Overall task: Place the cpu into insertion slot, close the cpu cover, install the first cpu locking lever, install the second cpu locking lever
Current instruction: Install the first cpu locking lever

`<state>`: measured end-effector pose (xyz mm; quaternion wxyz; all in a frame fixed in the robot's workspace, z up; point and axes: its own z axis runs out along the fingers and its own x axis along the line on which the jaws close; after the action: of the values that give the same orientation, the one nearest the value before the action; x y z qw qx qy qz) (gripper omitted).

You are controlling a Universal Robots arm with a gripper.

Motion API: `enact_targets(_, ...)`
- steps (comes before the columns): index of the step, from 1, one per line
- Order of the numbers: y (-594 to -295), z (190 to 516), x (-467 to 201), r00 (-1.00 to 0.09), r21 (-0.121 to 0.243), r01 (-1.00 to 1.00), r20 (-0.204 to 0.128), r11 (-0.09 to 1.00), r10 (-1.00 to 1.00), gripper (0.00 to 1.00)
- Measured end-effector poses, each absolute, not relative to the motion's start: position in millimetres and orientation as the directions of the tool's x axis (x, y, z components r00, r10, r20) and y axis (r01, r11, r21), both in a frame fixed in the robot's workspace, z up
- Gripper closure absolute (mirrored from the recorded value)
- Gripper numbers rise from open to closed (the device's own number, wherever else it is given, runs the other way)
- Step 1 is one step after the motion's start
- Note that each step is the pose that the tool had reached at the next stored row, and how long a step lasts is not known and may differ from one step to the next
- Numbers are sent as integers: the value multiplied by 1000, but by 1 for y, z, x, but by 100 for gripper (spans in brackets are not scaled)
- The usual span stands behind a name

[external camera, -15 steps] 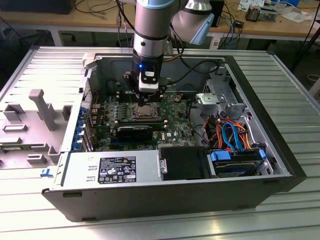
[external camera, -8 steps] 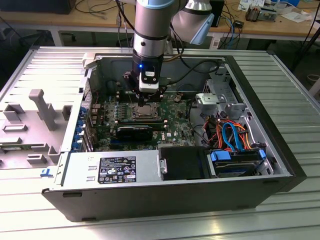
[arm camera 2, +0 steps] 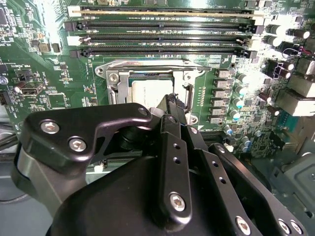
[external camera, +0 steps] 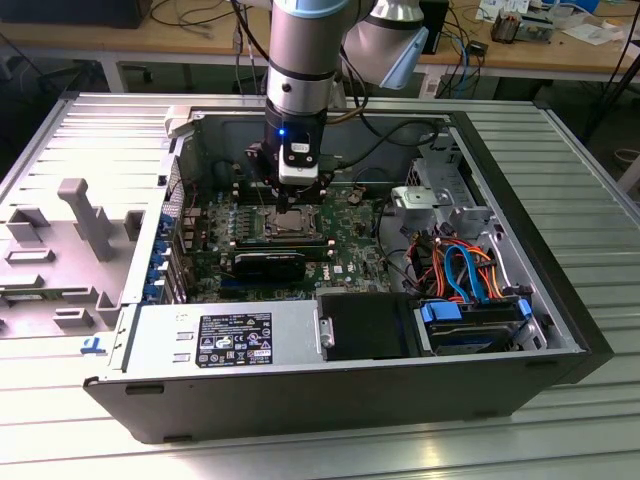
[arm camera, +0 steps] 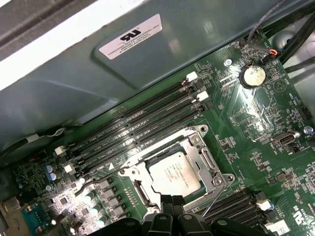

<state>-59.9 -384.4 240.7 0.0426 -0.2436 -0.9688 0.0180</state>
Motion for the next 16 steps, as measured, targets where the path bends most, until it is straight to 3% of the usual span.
enact_targets(16,-384,241,-60,-884,-56,459,74,887,462,89)
